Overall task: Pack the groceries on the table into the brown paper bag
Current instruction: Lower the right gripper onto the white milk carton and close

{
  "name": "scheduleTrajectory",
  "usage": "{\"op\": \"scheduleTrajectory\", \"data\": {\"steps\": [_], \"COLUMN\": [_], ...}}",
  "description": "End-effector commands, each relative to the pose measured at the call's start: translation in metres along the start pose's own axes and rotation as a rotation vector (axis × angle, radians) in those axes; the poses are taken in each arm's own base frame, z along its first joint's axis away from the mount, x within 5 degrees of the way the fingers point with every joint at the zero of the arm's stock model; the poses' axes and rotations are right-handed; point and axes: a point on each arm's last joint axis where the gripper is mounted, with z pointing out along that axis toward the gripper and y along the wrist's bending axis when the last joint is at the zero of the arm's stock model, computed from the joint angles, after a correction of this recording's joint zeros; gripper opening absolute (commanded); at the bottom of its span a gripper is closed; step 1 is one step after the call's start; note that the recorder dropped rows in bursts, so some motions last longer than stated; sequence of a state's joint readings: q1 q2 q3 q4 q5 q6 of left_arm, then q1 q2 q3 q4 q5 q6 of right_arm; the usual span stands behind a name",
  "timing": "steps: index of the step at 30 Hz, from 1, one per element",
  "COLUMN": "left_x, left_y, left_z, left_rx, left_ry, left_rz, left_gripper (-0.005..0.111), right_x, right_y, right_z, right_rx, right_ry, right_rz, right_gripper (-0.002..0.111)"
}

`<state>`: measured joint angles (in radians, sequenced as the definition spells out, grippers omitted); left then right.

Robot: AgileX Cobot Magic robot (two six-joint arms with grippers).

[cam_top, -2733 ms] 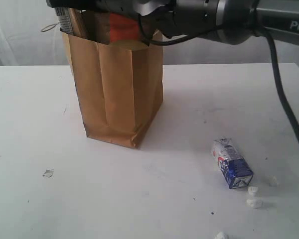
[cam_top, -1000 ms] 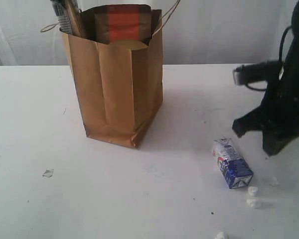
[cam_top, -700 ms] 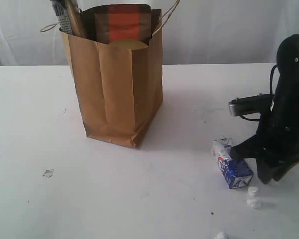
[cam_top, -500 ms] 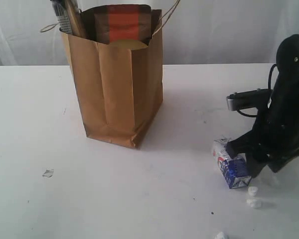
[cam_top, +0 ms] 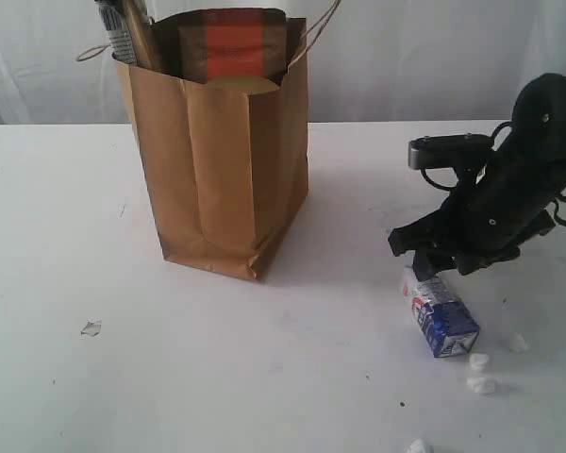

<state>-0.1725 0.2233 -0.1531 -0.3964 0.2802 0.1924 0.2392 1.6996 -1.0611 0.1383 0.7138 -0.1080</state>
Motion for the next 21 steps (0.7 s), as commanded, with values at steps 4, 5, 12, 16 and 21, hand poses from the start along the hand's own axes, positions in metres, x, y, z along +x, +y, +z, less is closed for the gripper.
{"op": "scheduleTrajectory", "data": {"steps": [4, 5, 12, 16, 21], "left_x": [0.001, 0.001, 0.001, 0.001, 0.001], "left_y": [-0.001, -0.001, -0.001, -0.001, -0.001], "left_z": [0.000, 0.000, 0.000, 0.000, 0.000], "left_rx": [0.007, 0.007, 0.007, 0.007, 0.007], "left_ry": [-0.001, -0.001, -0.001, -0.001, -0.001], "left_rz": [-0.009, -0.009, -0.009, -0.009, -0.009], "left_gripper": [0.000, 0.000, 0.000, 0.000, 0.000], "right_x": [0.001, 0.002, 0.003, 0.003, 0.003], "right_y": [-0.005, -0.006, -0.006, -0.006, -0.006], "right_z": [0.031, 0.034, 0.043, 0.043, 0.043], "right_rx": [0.005, 0.005, 0.005, 0.005, 0.005], "right_ry": [0.052, 0.062, 0.084, 0.081, 0.083], "right_rz": [-0.014, -0.013, -0.011, -0.011, -0.011], "right_gripper": [0.051, 0.051, 0.051, 0.047, 0.031]}}
